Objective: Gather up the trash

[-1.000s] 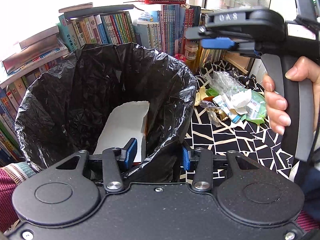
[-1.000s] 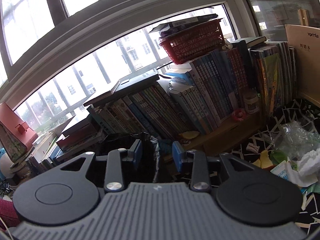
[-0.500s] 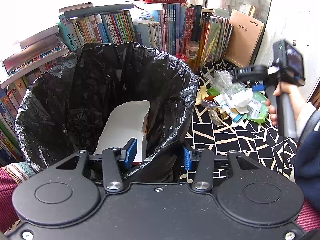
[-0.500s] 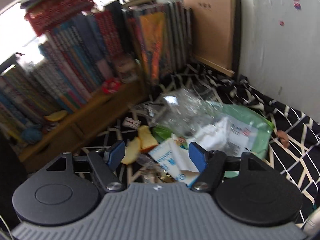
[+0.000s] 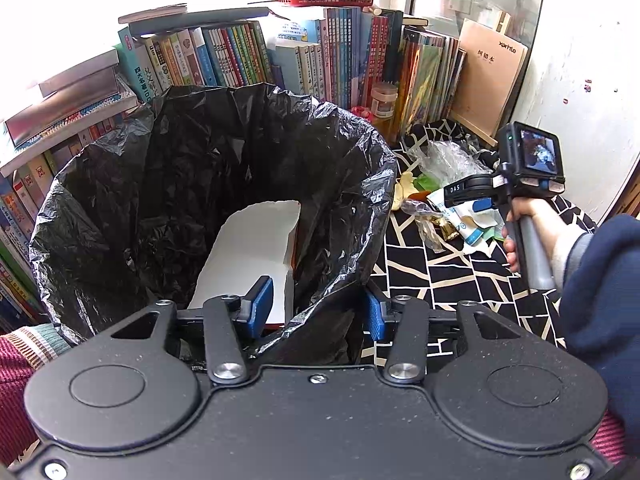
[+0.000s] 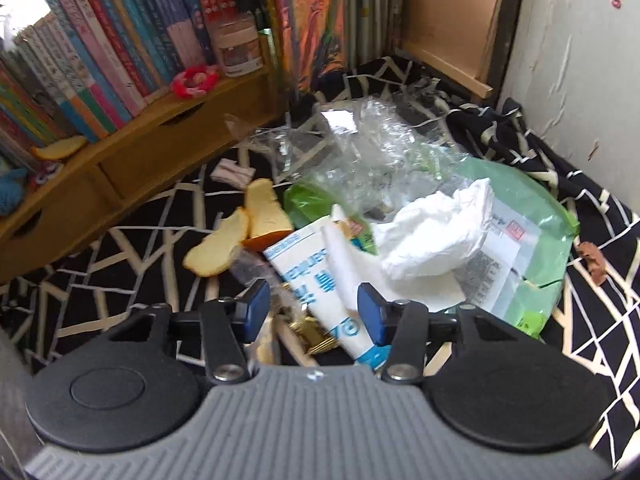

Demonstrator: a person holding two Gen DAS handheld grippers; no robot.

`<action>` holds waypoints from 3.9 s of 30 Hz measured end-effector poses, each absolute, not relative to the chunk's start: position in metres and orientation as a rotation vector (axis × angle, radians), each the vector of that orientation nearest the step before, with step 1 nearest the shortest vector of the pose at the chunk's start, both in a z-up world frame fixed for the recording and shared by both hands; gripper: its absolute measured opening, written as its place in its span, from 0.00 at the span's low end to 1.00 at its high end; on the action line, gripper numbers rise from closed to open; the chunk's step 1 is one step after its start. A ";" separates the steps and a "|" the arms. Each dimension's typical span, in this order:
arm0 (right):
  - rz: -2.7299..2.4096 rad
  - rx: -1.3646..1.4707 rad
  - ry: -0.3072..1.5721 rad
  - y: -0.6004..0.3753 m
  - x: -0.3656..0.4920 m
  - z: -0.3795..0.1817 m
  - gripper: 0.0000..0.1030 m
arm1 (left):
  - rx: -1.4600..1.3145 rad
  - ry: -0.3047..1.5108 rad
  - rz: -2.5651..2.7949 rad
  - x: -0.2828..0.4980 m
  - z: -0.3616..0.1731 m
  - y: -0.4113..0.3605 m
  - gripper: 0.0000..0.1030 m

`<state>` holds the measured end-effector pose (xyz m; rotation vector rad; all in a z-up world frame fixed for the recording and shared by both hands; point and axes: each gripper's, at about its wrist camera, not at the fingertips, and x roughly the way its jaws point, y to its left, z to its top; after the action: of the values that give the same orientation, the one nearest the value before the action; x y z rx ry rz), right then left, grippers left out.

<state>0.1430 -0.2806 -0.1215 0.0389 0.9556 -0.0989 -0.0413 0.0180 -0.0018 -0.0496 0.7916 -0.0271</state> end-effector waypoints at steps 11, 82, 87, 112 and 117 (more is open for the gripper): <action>-0.157 0.059 0.995 -0.297 0.158 -0.150 0.44 | -0.051 0.791 -0.028 -0.041 -0.002 0.019 0.46; 0.862 0.425 0.787 -0.152 0.063 0.024 0.64 | -0.053 0.793 -0.023 -0.040 -0.003 0.022 0.49; 0.799 0.401 0.770 -0.159 0.066 0.027 0.70 | -0.046 0.793 -0.019 -0.040 -0.004 0.022 0.50; -0.088 0.126 0.881 -0.305 0.150 -0.070 0.87 | 0.004 0.809 -0.004 -0.038 -0.005 0.010 0.59; -0.227 0.142 0.934 -0.341 0.157 -0.101 0.87 | 0.007 0.811 -0.001 -0.037 -0.006 0.010 0.60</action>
<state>0.1566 -0.3411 -0.1010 0.1416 0.9342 -0.2274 -0.0372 0.0105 -0.0060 0.0070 0.8113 -0.0008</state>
